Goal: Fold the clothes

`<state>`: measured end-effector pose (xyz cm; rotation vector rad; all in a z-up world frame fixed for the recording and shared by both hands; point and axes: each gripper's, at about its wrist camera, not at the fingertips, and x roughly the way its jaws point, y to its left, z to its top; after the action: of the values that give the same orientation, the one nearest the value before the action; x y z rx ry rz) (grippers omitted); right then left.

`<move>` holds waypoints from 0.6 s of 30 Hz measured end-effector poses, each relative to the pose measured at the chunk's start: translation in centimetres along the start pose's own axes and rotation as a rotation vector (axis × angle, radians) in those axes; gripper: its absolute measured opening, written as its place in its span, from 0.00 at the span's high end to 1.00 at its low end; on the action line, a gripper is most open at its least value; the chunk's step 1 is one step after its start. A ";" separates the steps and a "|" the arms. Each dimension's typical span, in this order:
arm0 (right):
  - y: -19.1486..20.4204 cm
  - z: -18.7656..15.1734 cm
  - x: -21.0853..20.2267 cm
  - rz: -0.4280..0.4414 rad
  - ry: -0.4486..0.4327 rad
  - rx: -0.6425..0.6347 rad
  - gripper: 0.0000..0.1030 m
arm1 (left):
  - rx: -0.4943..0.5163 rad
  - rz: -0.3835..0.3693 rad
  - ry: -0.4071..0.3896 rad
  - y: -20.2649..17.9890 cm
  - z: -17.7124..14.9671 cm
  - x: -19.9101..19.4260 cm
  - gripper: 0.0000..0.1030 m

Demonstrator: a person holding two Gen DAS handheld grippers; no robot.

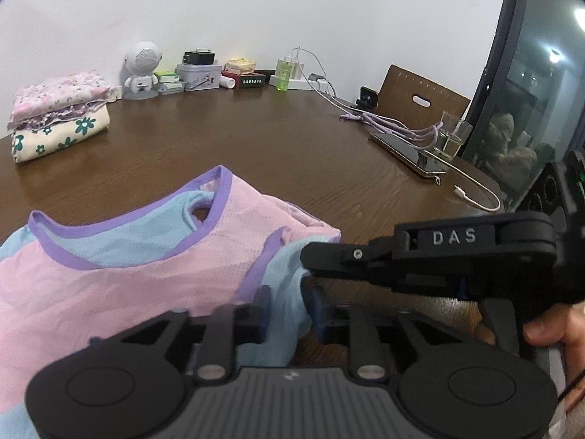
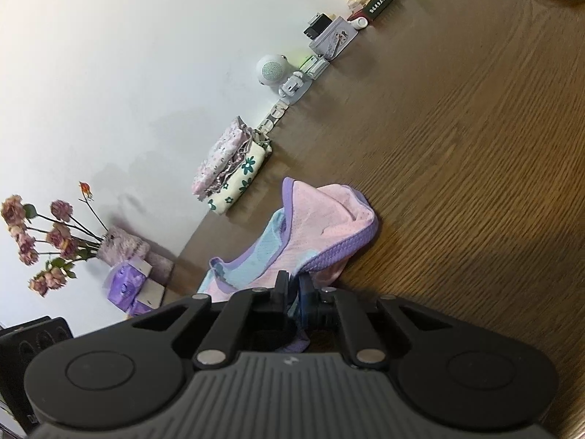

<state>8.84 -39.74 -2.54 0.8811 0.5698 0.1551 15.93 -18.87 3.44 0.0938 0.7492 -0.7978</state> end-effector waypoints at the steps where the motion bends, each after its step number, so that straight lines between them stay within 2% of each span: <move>1: 0.0 0.1 -0.1 -0.009 0.001 -0.007 0.93 | 0.000 -0.003 -0.002 0.0 -0.1 -0.3 0.70; 3: 0.2 0.2 -0.1 -0.030 0.004 -0.025 0.93 | -0.001 0.000 -0.021 0.0 -0.2 -1.0 0.68; 10: 1.3 0.2 0.3 -0.102 0.030 -0.119 0.93 | 0.015 0.031 -0.086 0.1 0.2 -2.4 0.70; 12: 1.8 0.1 0.4 -0.127 0.032 -0.152 0.93 | 0.013 0.037 -0.082 0.3 0.2 -2.1 0.70; 15: 2.3 -0.1 0.6 -0.149 0.036 -0.187 0.93 | -0.002 0.039 -0.062 0.8 -0.1 -1.3 0.76; 18: 2.2 -0.1 0.7 -0.148 0.040 -0.181 0.93 | -0.004 0.012 -0.049 0.7 -0.2 -1.0 0.76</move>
<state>9.62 -38.03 -1.15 0.6589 0.6458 0.0892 15.89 -17.67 3.80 0.0743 0.7031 -0.7847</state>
